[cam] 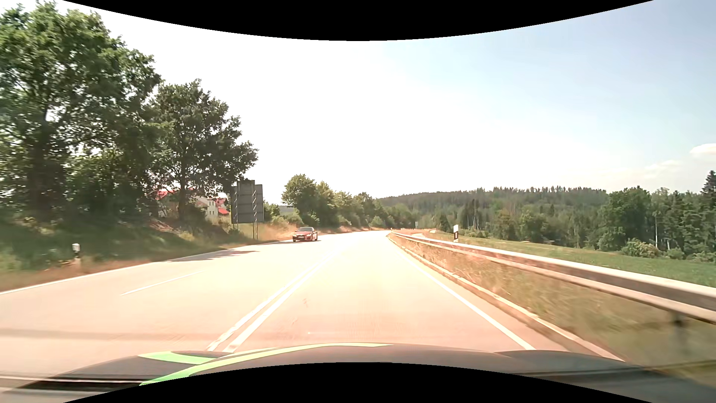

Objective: Follow the waypoints while adhering to traffic rules and regulations

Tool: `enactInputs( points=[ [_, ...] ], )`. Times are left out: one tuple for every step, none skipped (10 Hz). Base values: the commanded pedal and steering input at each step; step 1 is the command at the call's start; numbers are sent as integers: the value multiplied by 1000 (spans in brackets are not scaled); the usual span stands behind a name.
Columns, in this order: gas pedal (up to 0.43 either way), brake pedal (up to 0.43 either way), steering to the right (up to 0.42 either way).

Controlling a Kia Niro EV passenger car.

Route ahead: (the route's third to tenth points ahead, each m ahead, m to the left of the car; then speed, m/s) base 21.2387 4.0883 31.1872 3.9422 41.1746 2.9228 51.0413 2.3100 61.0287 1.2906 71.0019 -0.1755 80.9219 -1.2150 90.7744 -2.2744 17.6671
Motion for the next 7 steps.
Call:
enactInputs(
  points=[
    [28,0,9],
    [28,0,8],
    [28,0,7],
    [28,0,7],
    [28,0,7],
    [39,0,7],
    [39,0,7]
  ],
)
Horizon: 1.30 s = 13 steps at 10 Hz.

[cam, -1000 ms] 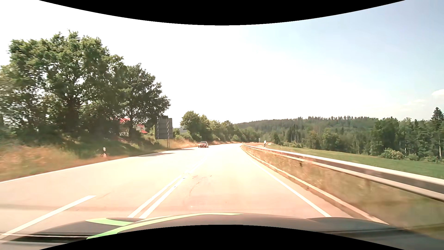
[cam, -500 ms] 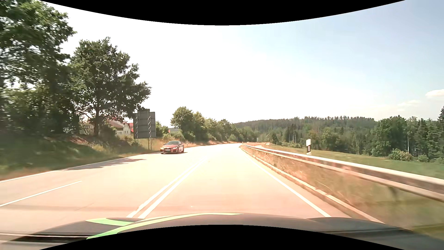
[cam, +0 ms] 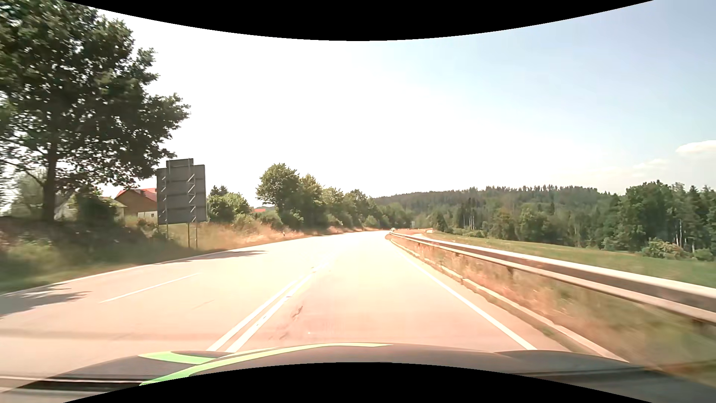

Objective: Follow the waypoints while adhering to traffic rules and regulations

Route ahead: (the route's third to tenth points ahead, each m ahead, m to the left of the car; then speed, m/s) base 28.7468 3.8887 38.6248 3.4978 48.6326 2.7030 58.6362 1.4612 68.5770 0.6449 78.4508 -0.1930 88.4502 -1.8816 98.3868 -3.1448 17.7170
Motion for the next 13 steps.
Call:
enactInputs(
  points=[
    [39,0,7],
    [39,0,7],
    [39,0,7],
    [39,0,7],
    [39,0,6],
    [39,0,6],
    [39,0,6],
    [39,0,6],
    [39,0,6],
    [39,0,6],
    [39,0,6],
    [39,0,6],
    [39,0,6]
  ],
)
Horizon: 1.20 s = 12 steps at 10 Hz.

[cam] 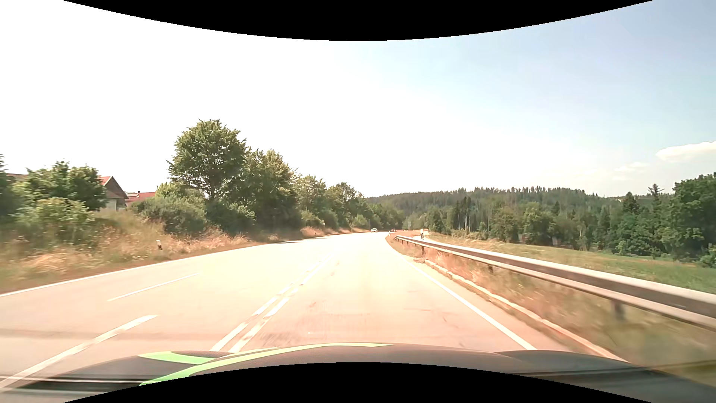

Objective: Follow the waypoints while adhering to traffic rules and regulations

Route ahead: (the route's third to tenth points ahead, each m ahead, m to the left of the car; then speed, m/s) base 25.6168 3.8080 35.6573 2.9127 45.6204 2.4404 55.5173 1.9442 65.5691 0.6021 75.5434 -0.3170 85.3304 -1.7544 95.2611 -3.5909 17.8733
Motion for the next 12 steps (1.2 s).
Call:
enactInputs(
  points=[
    [39,0,6],
    [39,0,6],
    [39,0,6],
    [39,0,7],
    [39,0,6],
    [47,0,6],
    [47,0,7],
    [47,0,7],
    [47,0,7],
    [47,0,7],
    [47,0,7],
    [47,0,7]
  ],
)
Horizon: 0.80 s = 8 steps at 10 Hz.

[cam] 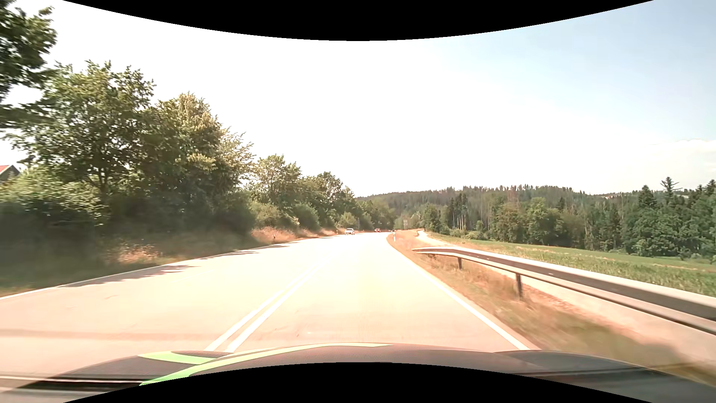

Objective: Follow the waypoints while adhering to traffic rules and regulations

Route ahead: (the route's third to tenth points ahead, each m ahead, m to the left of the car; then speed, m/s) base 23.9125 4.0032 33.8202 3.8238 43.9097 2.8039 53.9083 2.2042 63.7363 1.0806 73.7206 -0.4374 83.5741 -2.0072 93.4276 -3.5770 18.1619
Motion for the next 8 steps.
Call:
enactInputs(
  points=[
    [47,0,7],
    [47,0,7],
    [47,0,7],
    [47,0,7],
    [47,0,7],
    [47,0,7],
    [47,0,8],
    [47,0,8]
  ],
)
